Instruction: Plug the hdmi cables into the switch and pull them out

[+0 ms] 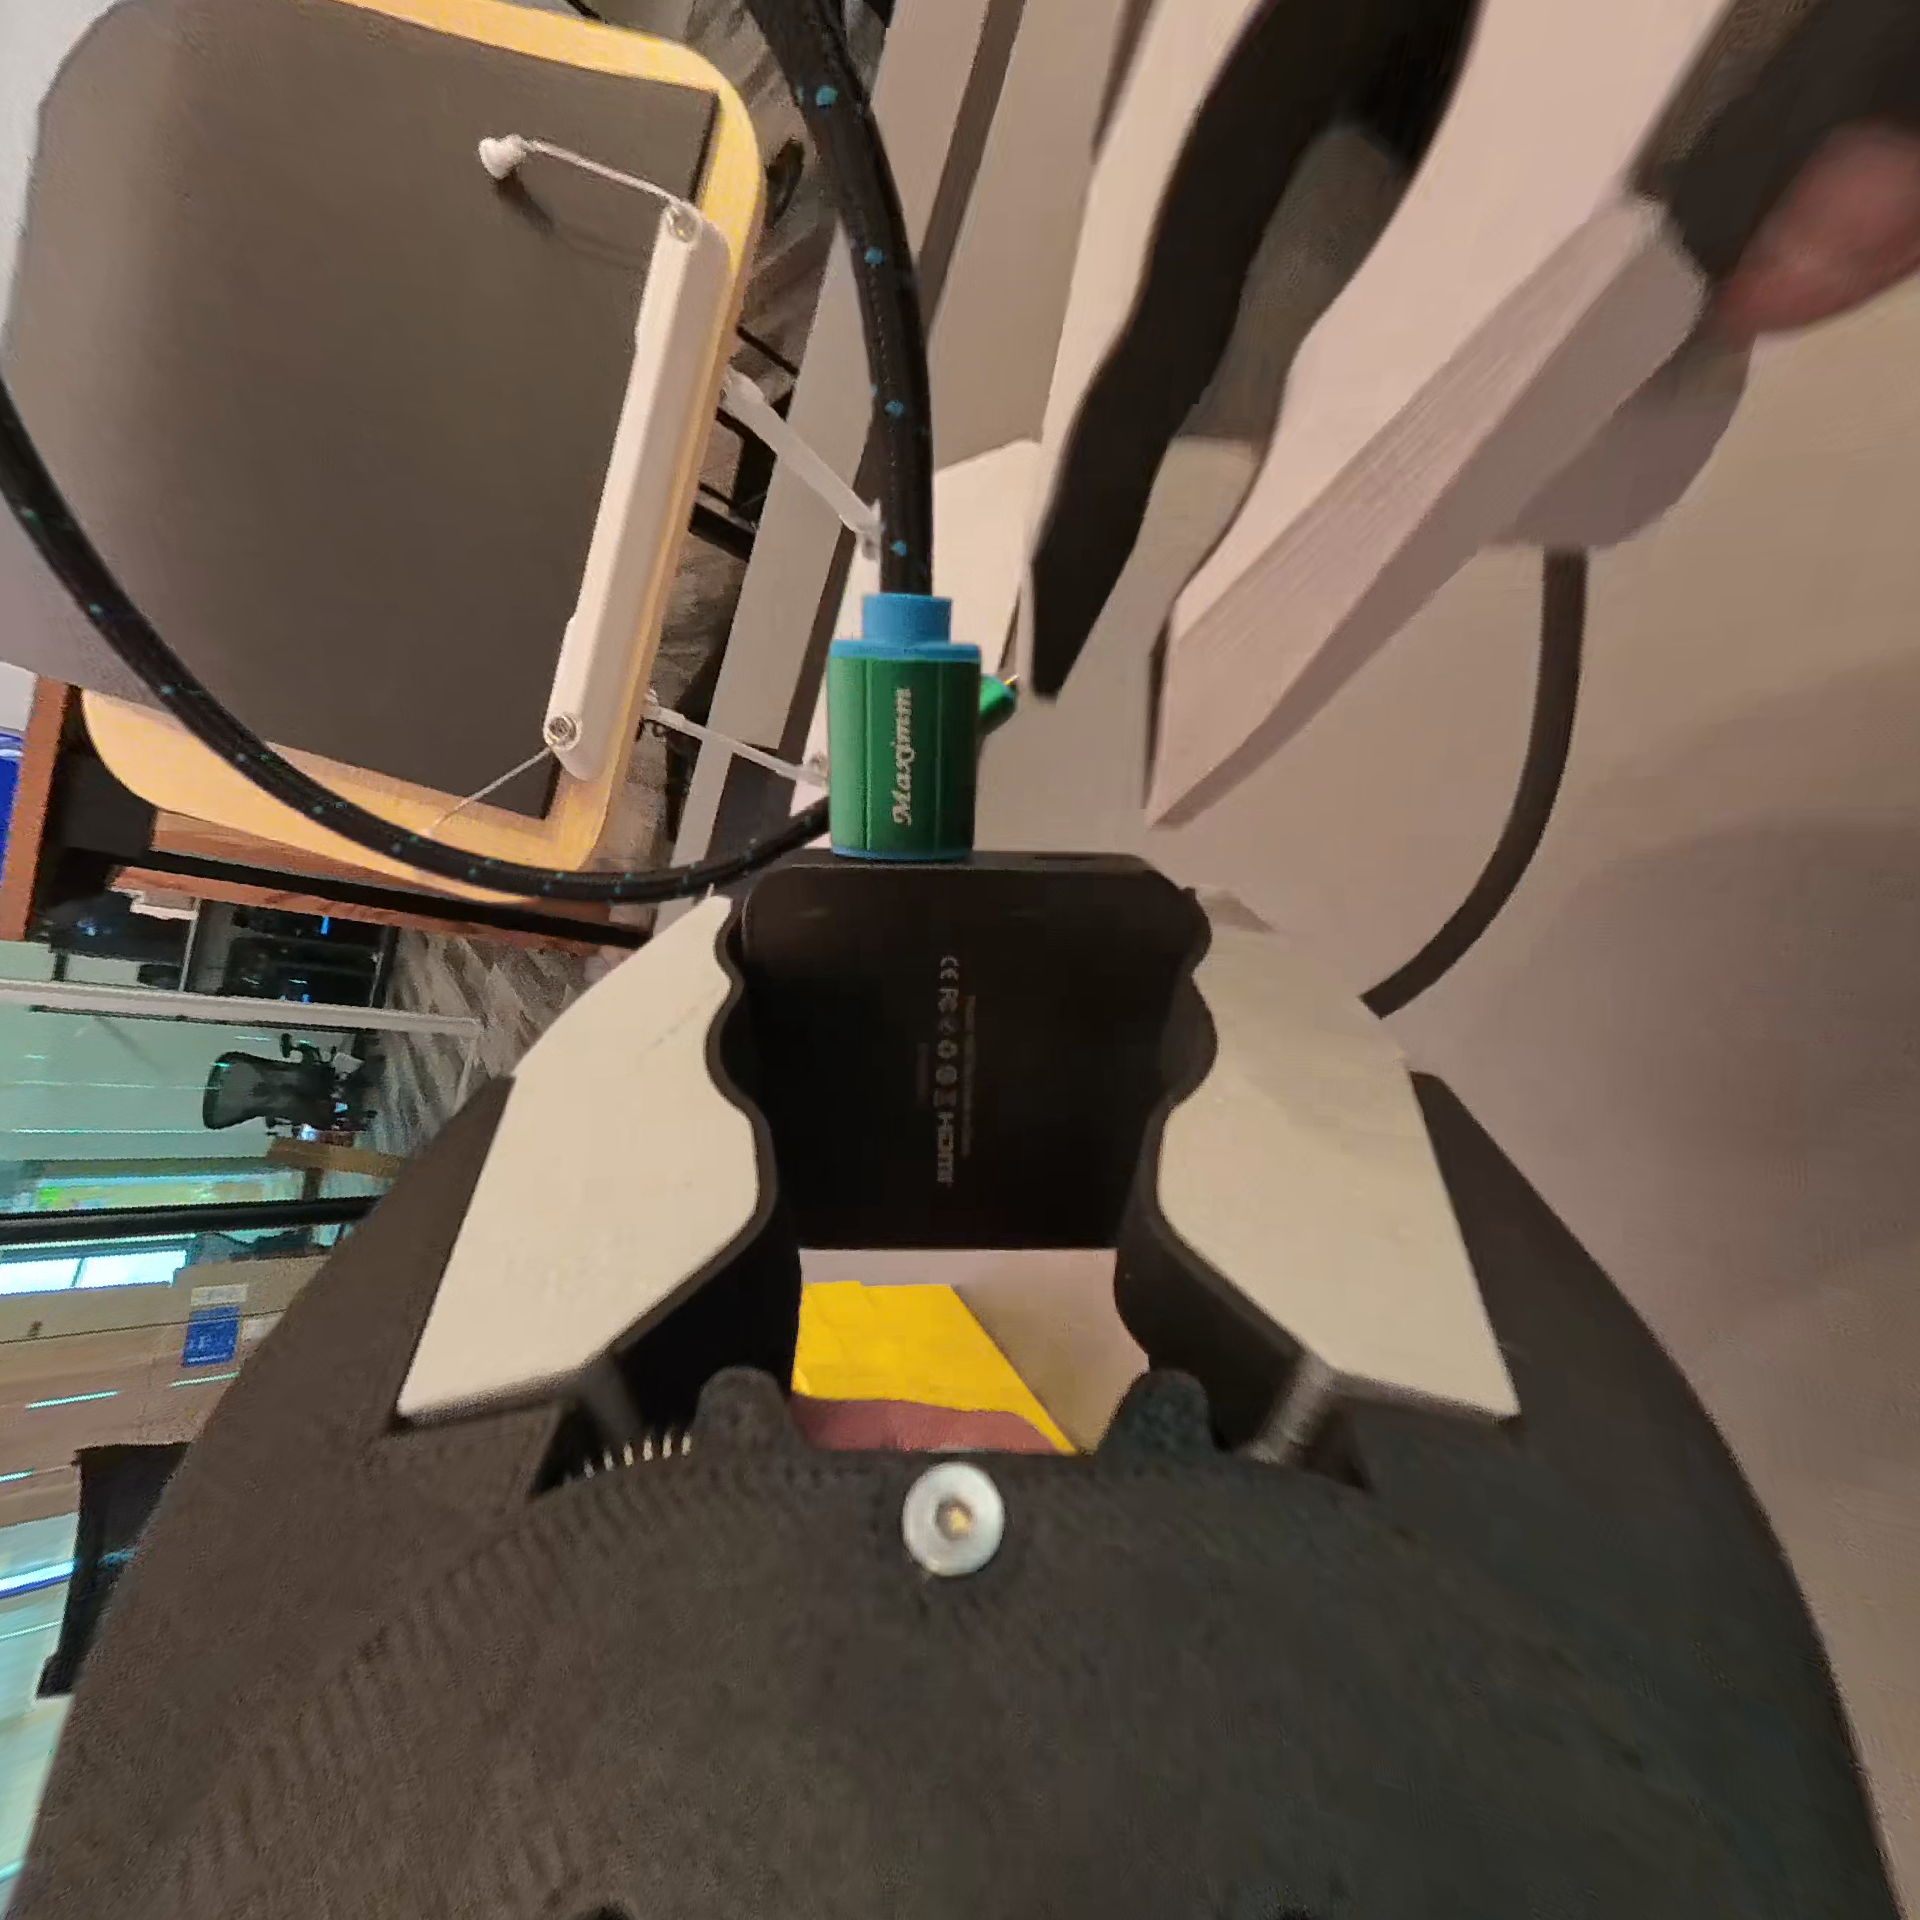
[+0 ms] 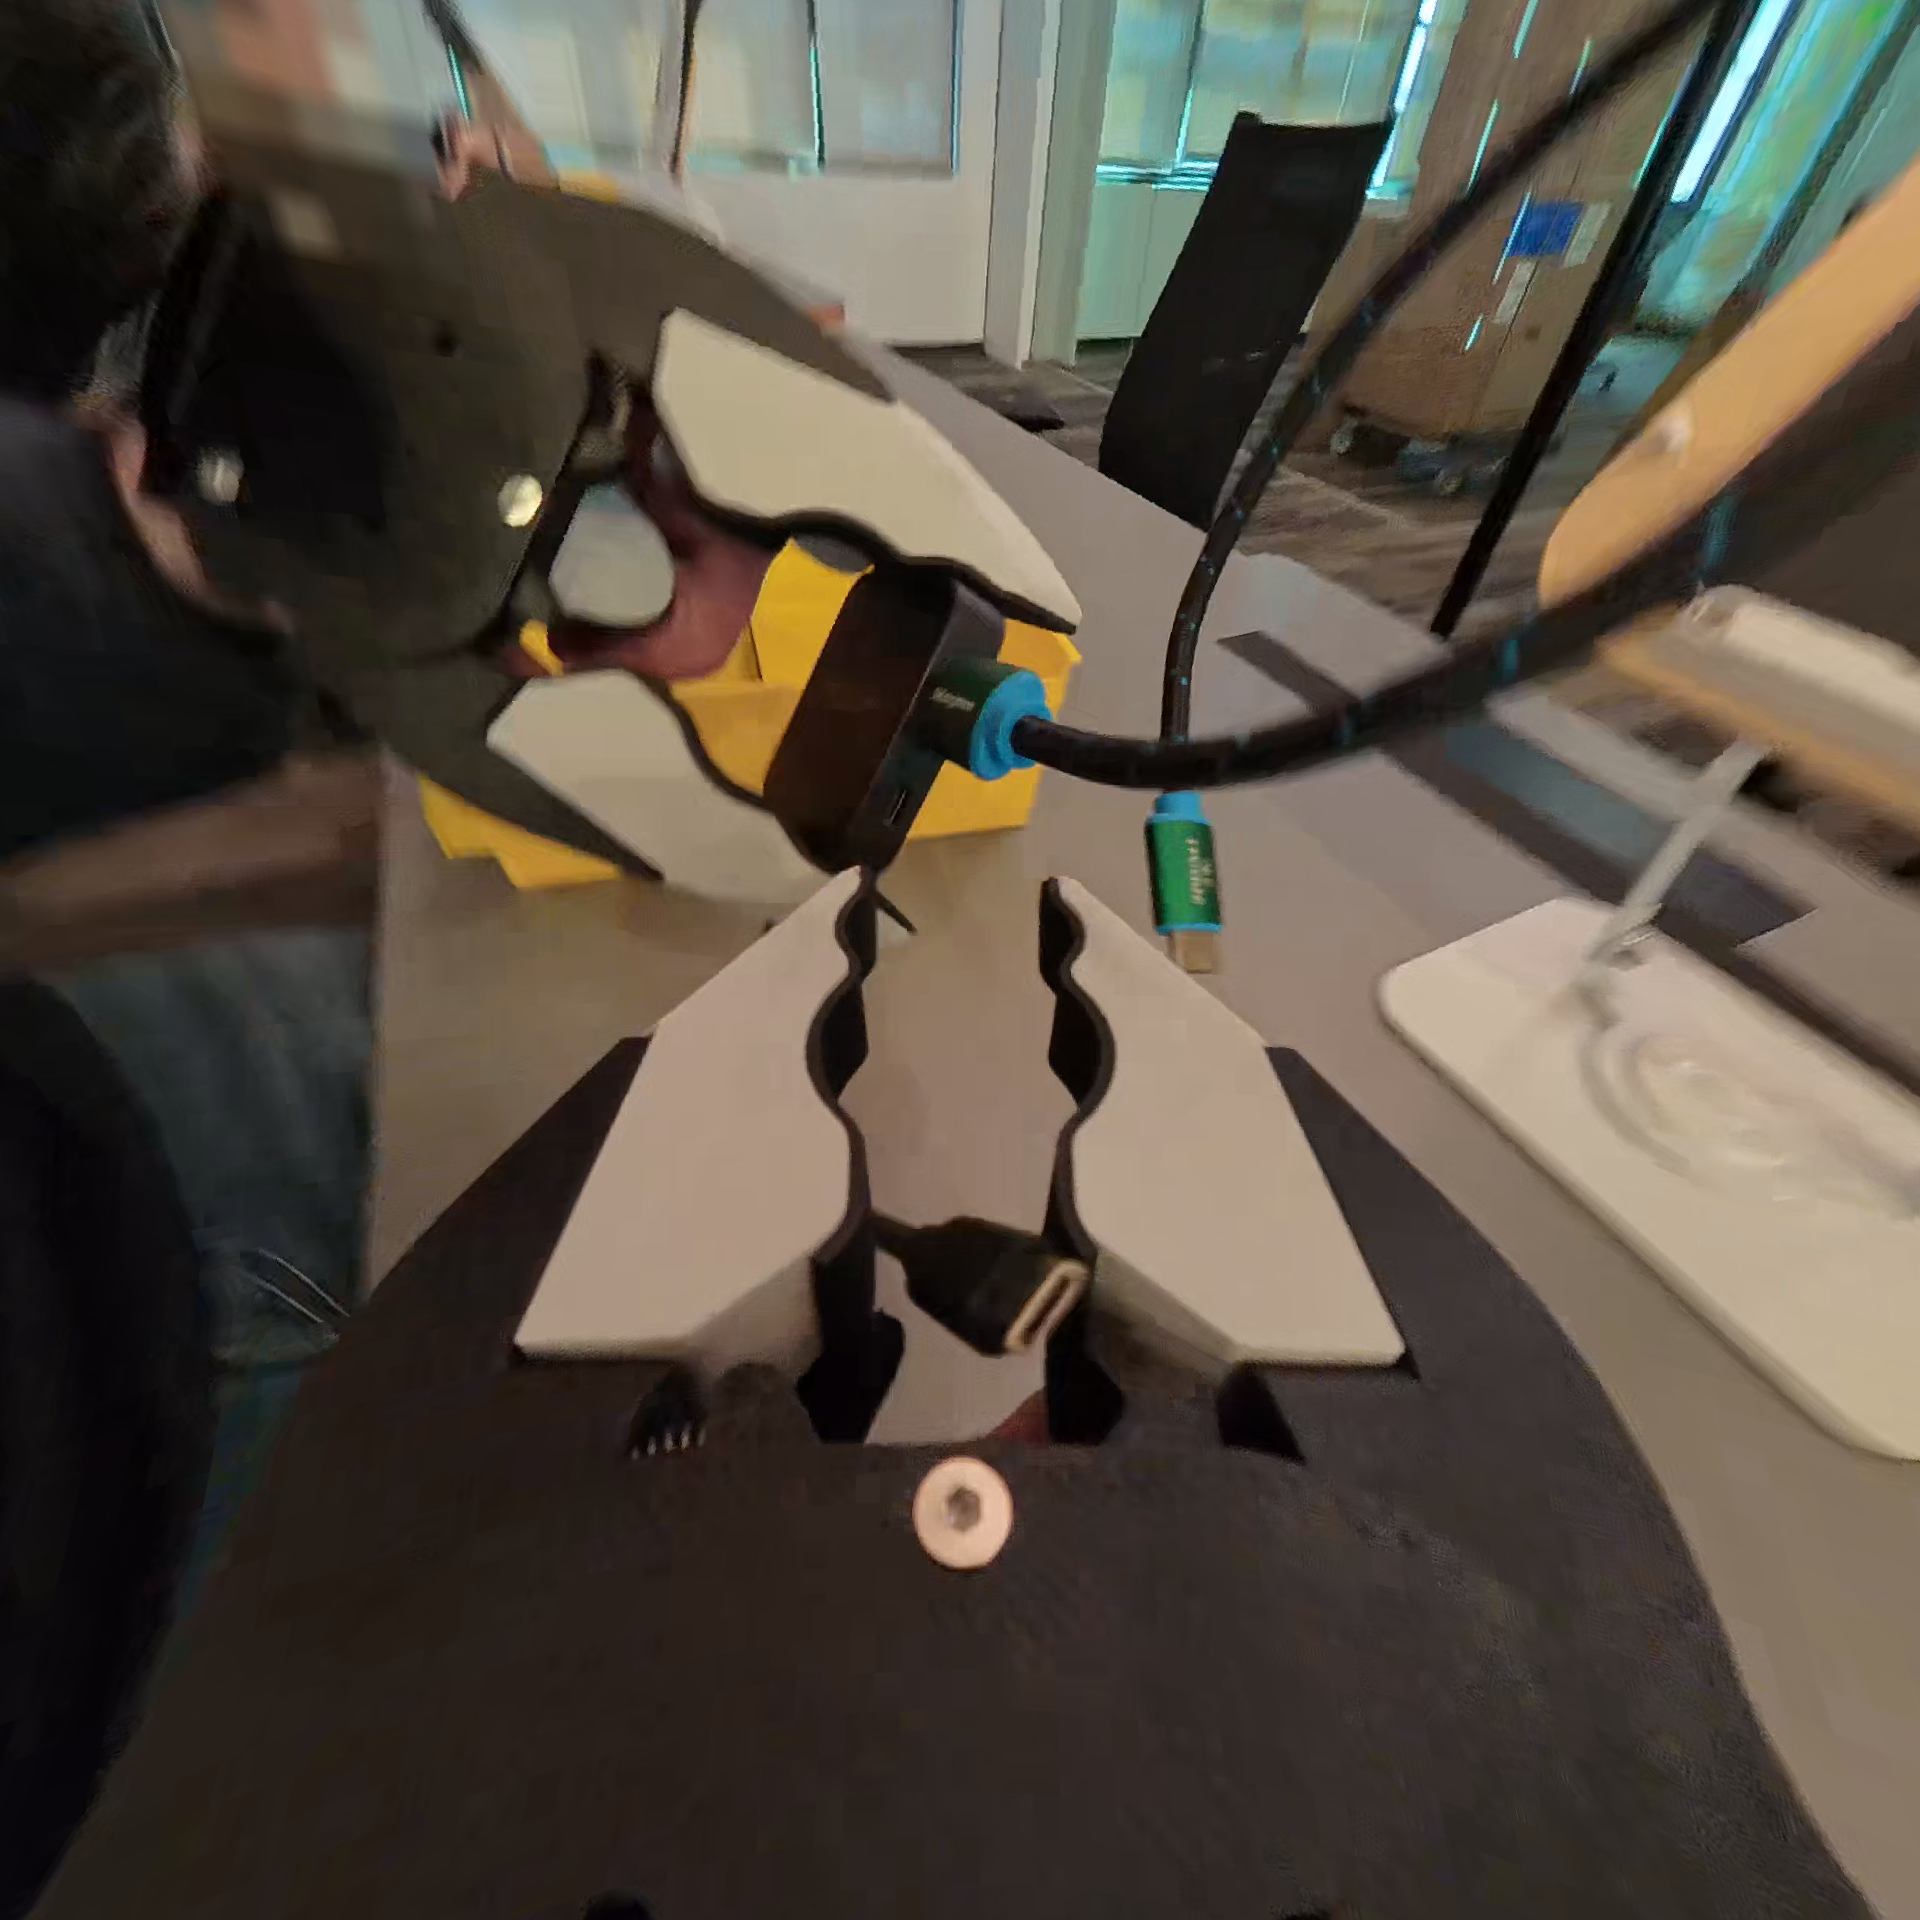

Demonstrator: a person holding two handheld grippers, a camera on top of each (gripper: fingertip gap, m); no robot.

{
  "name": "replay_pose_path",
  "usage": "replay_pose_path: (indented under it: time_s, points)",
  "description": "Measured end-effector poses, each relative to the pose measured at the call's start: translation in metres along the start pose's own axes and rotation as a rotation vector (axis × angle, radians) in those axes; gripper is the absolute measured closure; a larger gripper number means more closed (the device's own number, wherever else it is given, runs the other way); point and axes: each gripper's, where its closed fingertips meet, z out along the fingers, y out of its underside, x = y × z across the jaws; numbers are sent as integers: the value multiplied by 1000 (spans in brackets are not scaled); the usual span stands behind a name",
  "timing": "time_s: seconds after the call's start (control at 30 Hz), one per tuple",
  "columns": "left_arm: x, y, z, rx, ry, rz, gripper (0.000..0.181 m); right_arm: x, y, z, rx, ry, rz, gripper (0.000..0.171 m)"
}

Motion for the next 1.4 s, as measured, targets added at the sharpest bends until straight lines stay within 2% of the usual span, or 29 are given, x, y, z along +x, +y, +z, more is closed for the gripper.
replay_pose_path:
  time_s: [0.1, 0.23, 0.4, 0.53, 0.67, 0.77, 0.83, 0.93, 1.0, 1.03, 1.1, 1.17, 1.4]
  points:
    - [2, 10, -1, -54, 45, 35, 107, -7, -10, -18, -25, 31, -278, 149]
    - [17, 16, -4, -64, 165, 60, 106, -21, -42, -32, 74, 46, -525, 146]
    - [36, 7, -13, -26, 295, 55, 107, -22, -23, -17, -16, 18, -752, 141]
    - [41, 9, -14, -17, 340, 35, 107, -16, -15, -13, -52, 69, -884, 137]
    - [37, 10, -15, 13, 352, -9, 107, -36, -54, -51, 185, -14, -749, 143]
    - [31, 4, -21, 66, 371, -69, 106, -26, -34, -70, 81, -138, -616, 146]
    - [29, -2, -25, 104, 393, -99, 106, -9, -10, -68, -11, -141, -558, 141]
    - [35, -14, -29, 137, 423, -108, 106, -15, -12, -53, 79, -155, -513, 121]
    - [42, -18, -30, 139, 444, -92, 106, -28, -16, -38, 119, -188, -501, 118]
    - [46, -19, -30, 140, 453, -87, 106, -33, -15, -31, 122, -207, -506, 120]
    - [52, -21, -32, 148, 483, -84, 106, -41, -14, -22, 128, -239, -521, 139]
    - [55, -21, -33, 148, 498, -81, 106, -43, -17, -19, 147, -251, -518, 149]
    - [71, -17, -34, 161, 563, -66, 106, -53, -9, -13, 130, -300, -531, 152]
